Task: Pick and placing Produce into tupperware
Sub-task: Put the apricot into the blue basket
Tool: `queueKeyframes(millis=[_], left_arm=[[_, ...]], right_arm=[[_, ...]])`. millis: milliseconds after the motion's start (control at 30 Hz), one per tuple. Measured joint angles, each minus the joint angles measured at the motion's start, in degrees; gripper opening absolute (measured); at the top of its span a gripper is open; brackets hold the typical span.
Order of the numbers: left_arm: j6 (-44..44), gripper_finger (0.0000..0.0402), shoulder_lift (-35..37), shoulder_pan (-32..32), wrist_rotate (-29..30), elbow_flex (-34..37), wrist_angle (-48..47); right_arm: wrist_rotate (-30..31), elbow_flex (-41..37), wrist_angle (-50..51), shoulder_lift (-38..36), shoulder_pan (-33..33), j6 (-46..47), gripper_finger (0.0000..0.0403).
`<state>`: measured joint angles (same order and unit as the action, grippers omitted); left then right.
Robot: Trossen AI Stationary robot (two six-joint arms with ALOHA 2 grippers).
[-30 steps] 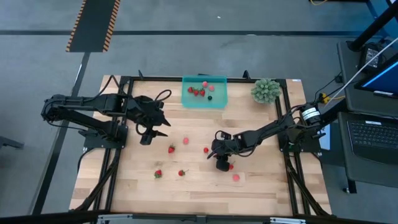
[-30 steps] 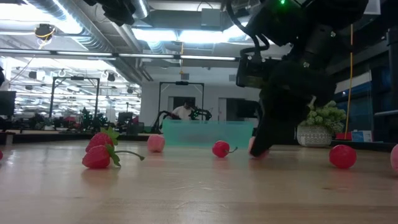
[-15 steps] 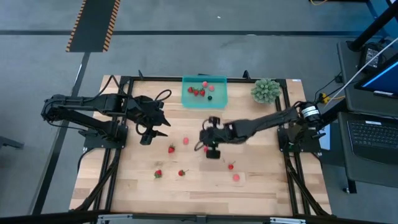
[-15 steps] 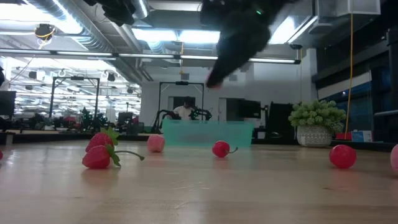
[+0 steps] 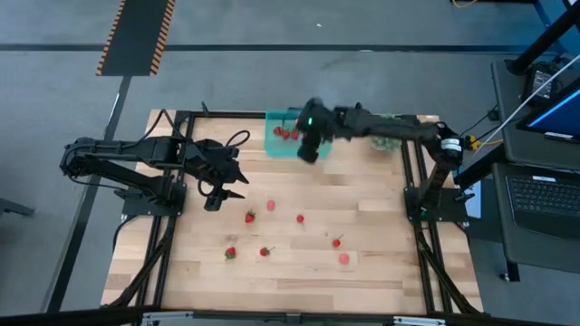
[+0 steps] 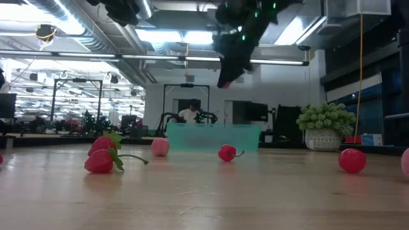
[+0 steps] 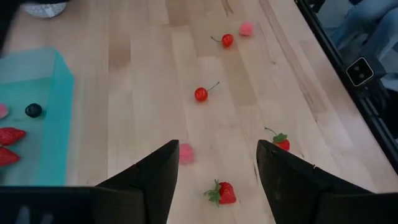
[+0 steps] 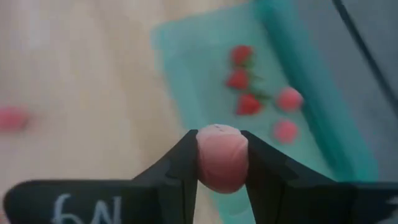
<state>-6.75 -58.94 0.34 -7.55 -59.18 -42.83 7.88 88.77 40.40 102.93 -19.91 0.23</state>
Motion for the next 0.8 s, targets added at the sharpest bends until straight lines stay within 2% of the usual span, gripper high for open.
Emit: queueKeyframes(millis=[133,200,267,400,800], left_arm=[[-1.8,0.0208,0.0,0.0,0.0,0.0,0.2],[-2.0,0.0208,0.0,0.0,0.0,0.0,0.2],[-1.9,0.0208,0.0,0.0,0.0,0.0,0.2],[-1.9,0.0208,0.0,0.0,0.0,0.0,0.2],[-1.3,0.0208,0.0,0.0,0.0,0.0,0.1]], right_arm=[[-5.1,0.0,-2.0,2.4,-7.3,12.1,0.0105],[-8.7,0.0,-2.9,4.5,-9.8,15.2,0.0105],[-11.2,0.0,-4.1,7.0,-11.3,16.2,0.0105],[-12.1,0.8,-5.1,11.1,-13.5,17.6,0.0105],[-18.8,11.9,-0.1,22.6,-18.2,20.3,0.0106]])
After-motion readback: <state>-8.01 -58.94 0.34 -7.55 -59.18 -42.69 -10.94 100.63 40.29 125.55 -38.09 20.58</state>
